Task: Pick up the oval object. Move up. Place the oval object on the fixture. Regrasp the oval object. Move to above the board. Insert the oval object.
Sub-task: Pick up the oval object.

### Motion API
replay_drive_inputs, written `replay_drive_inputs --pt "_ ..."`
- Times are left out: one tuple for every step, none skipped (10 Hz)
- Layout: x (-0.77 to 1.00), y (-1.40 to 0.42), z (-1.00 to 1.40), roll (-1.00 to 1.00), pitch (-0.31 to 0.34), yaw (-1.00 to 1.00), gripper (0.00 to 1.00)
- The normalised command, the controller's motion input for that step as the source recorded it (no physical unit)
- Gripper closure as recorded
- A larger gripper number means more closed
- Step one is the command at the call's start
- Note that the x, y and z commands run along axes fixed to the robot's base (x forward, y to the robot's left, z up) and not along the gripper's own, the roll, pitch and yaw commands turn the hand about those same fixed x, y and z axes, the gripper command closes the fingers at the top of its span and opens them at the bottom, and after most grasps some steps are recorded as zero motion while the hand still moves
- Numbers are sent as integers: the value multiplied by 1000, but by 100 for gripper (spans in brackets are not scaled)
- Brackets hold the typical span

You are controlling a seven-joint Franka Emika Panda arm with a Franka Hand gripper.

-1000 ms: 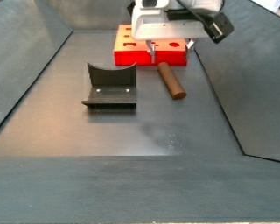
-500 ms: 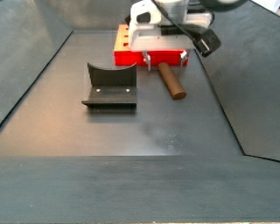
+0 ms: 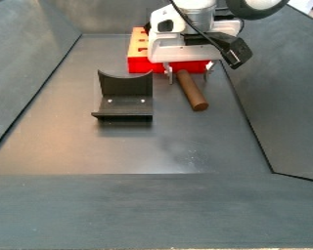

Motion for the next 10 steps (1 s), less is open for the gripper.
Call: replay_drive_inputs --pt "0 0 23 -79 -26 83 0" --pt "-177 -17 197 -266 -371 -166 0" --pt "-200 0 311 -310 -400 -263 0" --pt "-243 129 277 -304 -344 -157 0" --pt "-157 0 54 -396 -433 -191 0" --pt "-154 69 0 -437 -500 -143 0" --pt "-229 14 -43 -267 -436 -143 0" --pt "-126 31 0 -47 -124 0 0" --pt "0 -160 -246 49 -24 0 0" --pt "237 -286 -437 69 0 0 0"
